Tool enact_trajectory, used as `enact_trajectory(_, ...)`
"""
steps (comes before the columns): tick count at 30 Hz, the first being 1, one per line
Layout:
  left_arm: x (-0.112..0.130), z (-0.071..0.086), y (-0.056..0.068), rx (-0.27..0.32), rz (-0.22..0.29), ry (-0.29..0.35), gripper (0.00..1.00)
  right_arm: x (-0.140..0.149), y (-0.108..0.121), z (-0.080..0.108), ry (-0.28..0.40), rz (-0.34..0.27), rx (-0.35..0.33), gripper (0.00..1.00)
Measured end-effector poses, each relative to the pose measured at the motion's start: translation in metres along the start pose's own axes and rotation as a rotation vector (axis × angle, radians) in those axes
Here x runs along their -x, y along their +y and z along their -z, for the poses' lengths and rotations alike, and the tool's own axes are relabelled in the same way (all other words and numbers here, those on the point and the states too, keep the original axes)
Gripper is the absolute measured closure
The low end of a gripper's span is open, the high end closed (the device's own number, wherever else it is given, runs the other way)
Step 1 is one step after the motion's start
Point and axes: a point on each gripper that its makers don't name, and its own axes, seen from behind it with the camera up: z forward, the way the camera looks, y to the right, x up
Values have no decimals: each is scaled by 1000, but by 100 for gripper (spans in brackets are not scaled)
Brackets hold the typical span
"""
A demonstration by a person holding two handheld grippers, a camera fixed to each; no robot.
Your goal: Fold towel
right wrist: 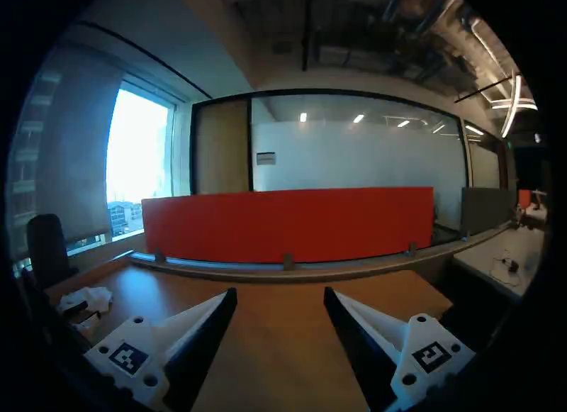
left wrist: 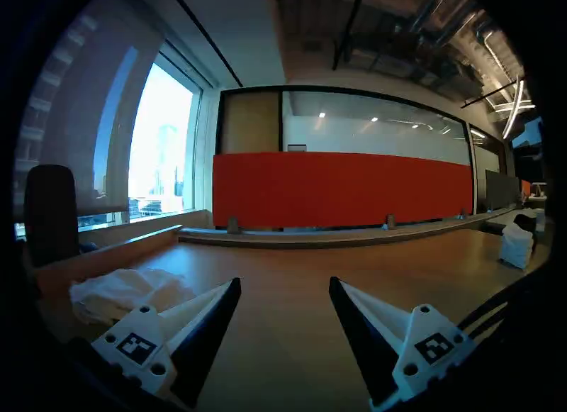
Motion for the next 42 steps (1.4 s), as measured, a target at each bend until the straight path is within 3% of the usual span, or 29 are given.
enact_trajectory(26,2,1,1,5,-4,1,8,3,15,-4,9,3,24,5)
enact_trajectory(35,3,0,1,5,-4,1,8,-6,25,-5,55,42,47,5)
enact_trajectory(42,4,0,1,5,-4,1,8,4,41,-5,92,37,85,5)
